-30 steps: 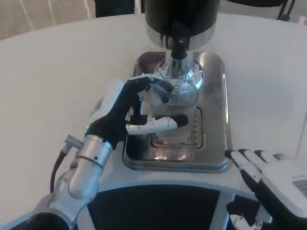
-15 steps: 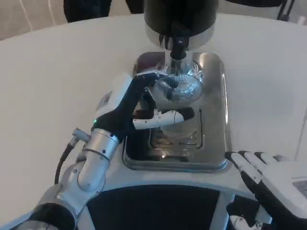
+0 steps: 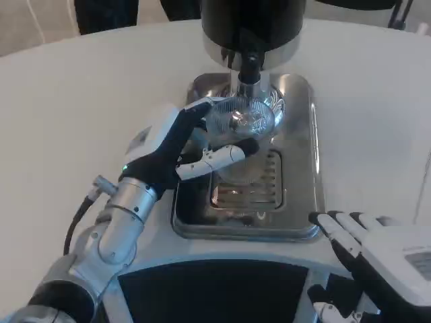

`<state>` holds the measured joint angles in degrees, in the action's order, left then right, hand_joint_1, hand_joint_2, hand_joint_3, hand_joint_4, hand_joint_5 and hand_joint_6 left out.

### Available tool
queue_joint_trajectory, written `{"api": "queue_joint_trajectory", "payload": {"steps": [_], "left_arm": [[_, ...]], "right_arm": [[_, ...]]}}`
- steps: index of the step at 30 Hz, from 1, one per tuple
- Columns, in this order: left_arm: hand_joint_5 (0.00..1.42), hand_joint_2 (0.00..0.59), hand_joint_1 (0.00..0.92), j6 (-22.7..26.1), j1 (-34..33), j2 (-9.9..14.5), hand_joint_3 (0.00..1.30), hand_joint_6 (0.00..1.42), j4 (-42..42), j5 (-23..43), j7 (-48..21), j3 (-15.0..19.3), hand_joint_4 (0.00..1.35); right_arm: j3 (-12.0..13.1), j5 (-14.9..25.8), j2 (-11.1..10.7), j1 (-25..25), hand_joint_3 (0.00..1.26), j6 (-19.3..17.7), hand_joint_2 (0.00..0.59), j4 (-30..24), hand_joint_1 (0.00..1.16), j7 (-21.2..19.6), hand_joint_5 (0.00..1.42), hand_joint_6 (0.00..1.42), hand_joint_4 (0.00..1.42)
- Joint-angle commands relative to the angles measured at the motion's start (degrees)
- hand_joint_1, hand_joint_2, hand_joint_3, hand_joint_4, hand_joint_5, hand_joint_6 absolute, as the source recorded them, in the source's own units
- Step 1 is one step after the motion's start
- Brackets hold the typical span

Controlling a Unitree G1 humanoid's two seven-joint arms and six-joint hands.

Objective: Grasp the cup under the faucet to collect the drink, then remove the cup.

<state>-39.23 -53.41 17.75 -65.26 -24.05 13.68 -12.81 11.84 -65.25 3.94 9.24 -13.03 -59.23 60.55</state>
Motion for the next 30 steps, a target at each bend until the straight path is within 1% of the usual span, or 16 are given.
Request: {"api": "queue_joint_trajectory", "payload": {"steps": [1, 7, 13, 14, 16, 24, 30], "left_arm": [[0.4, 0.053, 0.142, -0.9, 1.1, 1.2, 0.34, 0.41, -0.6, 0.9, -2.8, 0.3, 0.23], [0.37, 0.054, 0.134, -0.7, 2.0, 2.0, 0.31, 0.39, 0.1, 2.6, -5.8, 1.5, 0.2], [0.36, 0.054, 0.133, -1.5, 3.2, 3.1, 0.29, 0.37, 1.7, 3.4, -6.9, 1.9, 0.19], [0.35, 0.058, 0.118, -1.7, 3.5, 3.4, 0.28, 0.37, 2.1, 3.7, -7.1, 2.2, 0.19], [0.35, 0.06, 0.098, -1.9, 4.0, 3.8, 0.28, 0.37, 2.7, 4.8, -8.0, 3.0, 0.19], [0.35, 0.065, 0.094, -1.9, 6.1, 5.5, 0.28, 0.37, 5.4, 6.7, -10.1, 5.7, 0.19], [0.38, 0.077, 0.083, -3.2, 9.4, 7.6, 0.3, 0.39, 8.4, 9.3, -10.5, 8.9, 0.24]], "right_arm": [[-0.2, 0.2, 3.6, 1.3, 0.0, 0.2, 0.497, -0.8, 0.19, -0.5, 0.0, 0.0, 0.0], [-0.9, -0.1, 4.1, 1.8, 0.0, 0.8, 0.496, -0.8, 0.18, -0.7, 0.0, 0.0, 0.0], [-1.8, -0.4, 4.1, 2.1, 0.0, 1.0, 0.491, -0.8, 0.18, -1.2, 0.0, 0.0, 0.0], [-2.1, -0.4, 4.2, 2.3, 0.0, 1.0, 0.49, -0.8, 0.18, -1.3, 0.0, 0.0, 0.0], [-2.4, -0.5, 4.2, 2.4, 0.0, 1.1, 0.49, -0.8, 0.18, -1.5, 0.0, 0.0, 0.0], [-4.2, -1.0, 4.2, 3.0, 0.0, 1.7, 0.489, -0.8, 0.19, -1.9, 0.0, 0.0, 0.0], [-5.6, -1.5, 4.8, 2.7, 0.0, 3.2, 0.489, -0.8, 0.19, -2.7, 0.0, 0.0, 0.0]]}}
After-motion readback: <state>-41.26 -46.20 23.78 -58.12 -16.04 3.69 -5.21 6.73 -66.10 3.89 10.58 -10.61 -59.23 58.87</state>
